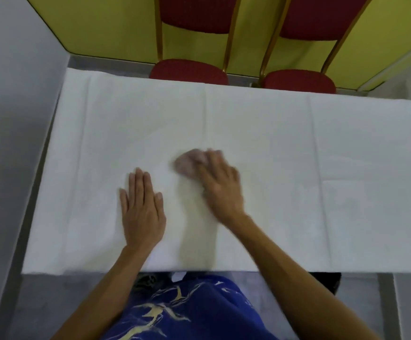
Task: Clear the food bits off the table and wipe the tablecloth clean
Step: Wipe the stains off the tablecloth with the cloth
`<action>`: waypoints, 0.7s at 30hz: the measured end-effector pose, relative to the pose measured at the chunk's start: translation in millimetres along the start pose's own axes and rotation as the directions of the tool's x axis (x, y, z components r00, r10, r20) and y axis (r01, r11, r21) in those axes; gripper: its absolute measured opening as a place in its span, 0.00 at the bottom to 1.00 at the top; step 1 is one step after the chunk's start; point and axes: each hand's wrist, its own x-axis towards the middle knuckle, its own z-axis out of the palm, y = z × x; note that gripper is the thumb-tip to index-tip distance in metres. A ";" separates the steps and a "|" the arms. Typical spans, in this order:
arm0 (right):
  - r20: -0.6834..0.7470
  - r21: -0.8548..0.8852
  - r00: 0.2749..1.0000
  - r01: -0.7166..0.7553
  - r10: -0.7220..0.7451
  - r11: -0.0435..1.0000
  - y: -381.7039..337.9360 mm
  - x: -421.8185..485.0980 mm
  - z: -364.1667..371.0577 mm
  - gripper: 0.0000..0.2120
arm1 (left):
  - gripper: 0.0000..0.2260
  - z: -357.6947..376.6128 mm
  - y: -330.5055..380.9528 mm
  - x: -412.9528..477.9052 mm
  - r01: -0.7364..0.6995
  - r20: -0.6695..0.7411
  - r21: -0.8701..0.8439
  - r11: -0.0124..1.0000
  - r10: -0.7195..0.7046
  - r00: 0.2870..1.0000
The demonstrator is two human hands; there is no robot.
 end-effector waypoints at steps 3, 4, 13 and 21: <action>-0.119 -0.026 0.937 -0.335 0.329 0.942 85.5 21.7 -30.3 0.29 | 0.27 1.9 1.6 -0.6 -0.008 -0.001 0.012 1.000 0.008 1.000; -0.133 0.000 0.878 -0.464 0.460 0.886 104.5 34.7 -37.9 0.27 | 0.27 3.2 2.3 0.1 -0.001 -0.006 0.014 1.000 0.001 1.000; 0.012 0.130 0.997 -0.078 0.077 0.988 -3.5 102.2 -6.3 0.23 | 0.26 16.1 94.3 21.1 0.090 -0.048 -0.131 0.987 -0.097 0.994; 0.065 -0.047 0.997 -0.043 0.046 0.998 90.4 139.1 -29.3 0.31 | 0.25 30.2 100.1 10.4 0.037 -0.086 -0.027 0.999 -0.040 0.996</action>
